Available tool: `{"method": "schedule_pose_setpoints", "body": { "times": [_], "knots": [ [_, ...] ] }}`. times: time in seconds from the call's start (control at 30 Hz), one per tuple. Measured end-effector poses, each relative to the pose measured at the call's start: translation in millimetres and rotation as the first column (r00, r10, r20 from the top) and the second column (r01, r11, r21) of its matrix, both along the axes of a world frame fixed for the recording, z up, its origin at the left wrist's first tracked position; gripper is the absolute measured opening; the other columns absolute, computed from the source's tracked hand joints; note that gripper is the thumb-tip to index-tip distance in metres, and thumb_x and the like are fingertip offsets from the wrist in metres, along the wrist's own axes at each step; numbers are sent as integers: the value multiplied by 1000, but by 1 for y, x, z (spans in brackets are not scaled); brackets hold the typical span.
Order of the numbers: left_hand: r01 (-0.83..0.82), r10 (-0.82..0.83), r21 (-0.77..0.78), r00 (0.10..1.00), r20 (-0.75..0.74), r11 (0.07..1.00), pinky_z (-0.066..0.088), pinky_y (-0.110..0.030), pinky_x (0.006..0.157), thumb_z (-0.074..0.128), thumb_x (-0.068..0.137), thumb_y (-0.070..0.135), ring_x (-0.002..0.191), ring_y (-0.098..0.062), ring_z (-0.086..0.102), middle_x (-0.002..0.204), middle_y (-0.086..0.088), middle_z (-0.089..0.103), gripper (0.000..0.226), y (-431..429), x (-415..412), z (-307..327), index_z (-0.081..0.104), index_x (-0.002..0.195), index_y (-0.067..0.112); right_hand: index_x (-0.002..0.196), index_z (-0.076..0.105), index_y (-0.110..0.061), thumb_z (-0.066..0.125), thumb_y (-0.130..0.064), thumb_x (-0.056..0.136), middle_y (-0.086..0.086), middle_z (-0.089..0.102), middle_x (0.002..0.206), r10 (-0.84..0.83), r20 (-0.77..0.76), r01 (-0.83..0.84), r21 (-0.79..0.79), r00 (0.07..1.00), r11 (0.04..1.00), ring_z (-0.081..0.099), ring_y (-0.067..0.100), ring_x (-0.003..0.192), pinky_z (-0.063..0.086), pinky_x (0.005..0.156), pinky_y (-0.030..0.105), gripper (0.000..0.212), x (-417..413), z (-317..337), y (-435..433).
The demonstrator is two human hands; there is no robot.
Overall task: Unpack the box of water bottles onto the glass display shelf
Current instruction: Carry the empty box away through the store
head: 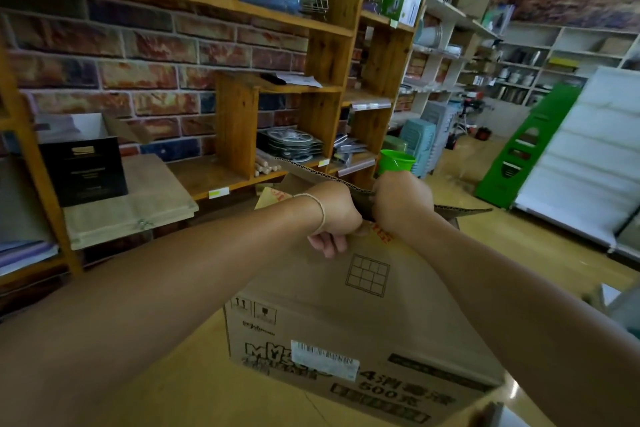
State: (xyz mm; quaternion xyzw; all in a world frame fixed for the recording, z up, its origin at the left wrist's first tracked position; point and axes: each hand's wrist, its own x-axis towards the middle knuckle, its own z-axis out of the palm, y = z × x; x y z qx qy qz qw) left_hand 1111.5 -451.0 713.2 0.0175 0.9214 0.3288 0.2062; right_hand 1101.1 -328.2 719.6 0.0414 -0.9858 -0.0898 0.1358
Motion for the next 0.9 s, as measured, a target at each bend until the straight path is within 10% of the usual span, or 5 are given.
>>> {"method": "schedule_pose_setpoints", "body": {
  "times": [0.43,0.67,0.9],
  "knots": [
    [171,-175,73,983,52,983,48,-20,40,55,100,28,56,-19,67,57,-5,65,27,-20,-179,7,56,77,16,70,45,-19,58,-14,92,-1,43,68,-162,-8,162,-18,987,987,50,21,77,44,66,32,26,-165,6,-19],
    [230,-230,4,971,-68,973,47,-23,47,61,96,26,44,-19,61,55,-5,66,30,-24,-272,15,59,113,1,65,40,-21,58,-13,90,-1,48,75,-229,-16,228,-21,973,973,49,21,78,40,66,32,32,-248,13,-25],
    [258,-258,3,965,-46,966,44,-22,47,59,97,29,46,-18,60,61,-5,64,22,-9,-336,0,55,96,7,82,55,-19,60,-16,91,2,57,84,-280,-8,279,-59,960,958,53,21,80,43,67,32,10,-305,9,-14]
  ]
}}
